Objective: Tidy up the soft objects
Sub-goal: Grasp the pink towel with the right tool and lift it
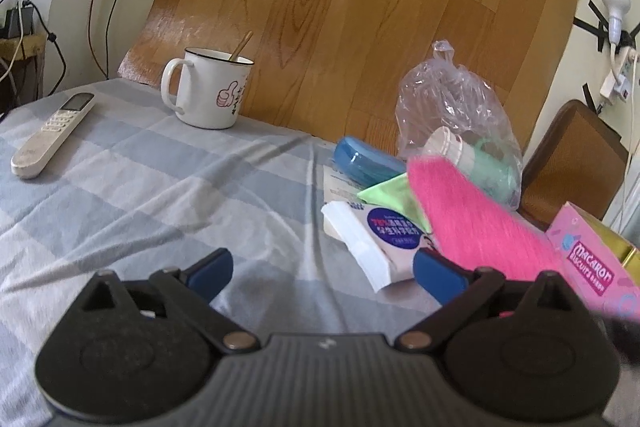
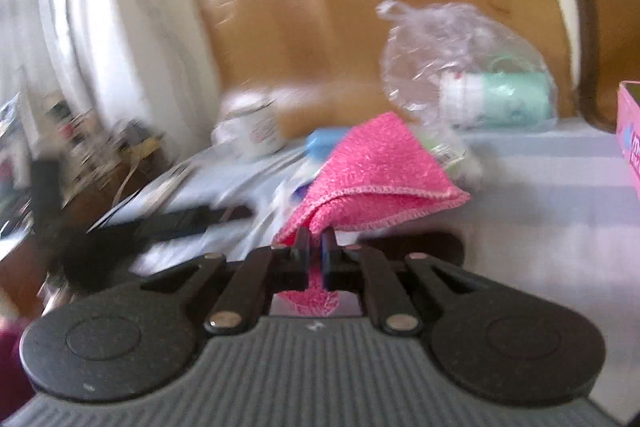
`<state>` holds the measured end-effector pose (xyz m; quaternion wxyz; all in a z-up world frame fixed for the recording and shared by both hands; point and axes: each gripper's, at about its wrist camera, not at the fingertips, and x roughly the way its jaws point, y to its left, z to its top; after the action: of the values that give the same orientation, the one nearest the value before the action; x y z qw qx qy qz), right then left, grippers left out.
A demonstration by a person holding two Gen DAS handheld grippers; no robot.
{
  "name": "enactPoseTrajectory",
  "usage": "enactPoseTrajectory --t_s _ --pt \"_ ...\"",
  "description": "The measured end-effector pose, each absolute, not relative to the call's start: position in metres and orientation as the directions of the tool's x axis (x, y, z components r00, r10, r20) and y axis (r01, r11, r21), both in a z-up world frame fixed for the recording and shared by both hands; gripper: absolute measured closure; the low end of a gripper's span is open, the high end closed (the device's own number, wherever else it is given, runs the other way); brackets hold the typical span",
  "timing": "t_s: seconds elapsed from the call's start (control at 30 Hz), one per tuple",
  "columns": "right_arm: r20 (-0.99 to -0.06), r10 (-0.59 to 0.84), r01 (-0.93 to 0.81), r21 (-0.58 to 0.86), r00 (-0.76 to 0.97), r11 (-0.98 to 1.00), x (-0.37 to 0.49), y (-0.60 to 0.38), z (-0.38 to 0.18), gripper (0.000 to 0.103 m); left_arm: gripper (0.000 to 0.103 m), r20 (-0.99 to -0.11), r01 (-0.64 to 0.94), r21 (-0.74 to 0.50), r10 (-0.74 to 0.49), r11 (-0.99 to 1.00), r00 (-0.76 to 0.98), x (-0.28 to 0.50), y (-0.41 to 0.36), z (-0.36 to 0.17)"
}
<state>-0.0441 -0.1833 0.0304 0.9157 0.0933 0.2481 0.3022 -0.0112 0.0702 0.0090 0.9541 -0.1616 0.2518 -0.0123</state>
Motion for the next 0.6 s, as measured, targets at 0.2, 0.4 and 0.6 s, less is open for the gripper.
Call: enactPoseTrajectory --t_s 0.2,0.4,0.6 --pt "-0.448 0.689 -0.576 0.38 0.57 0.724 -0.093 -0.199 0.01 0.094 0.001 -0.49 -0.059 -0.31 -0.107 0.949 0.865 -0.01 0.069 0.008" --pt "-0.452 0.667 -0.552 0.375 0.592 0.745 -0.096 -0.203 0.011 0.069 0.001 -0.495 -0.05 -0.298 -0.109 0.953 0.862 -0.011 0.066 0.008" --pt "-0.427 0.575 -0.468 0.336 0.697 0.817 -0.093 -0.227 0.012 0.05 0.001 -0.503 -0.051 -0.316 -0.122 0.947 0.855 -0.009 0.07 0.007"
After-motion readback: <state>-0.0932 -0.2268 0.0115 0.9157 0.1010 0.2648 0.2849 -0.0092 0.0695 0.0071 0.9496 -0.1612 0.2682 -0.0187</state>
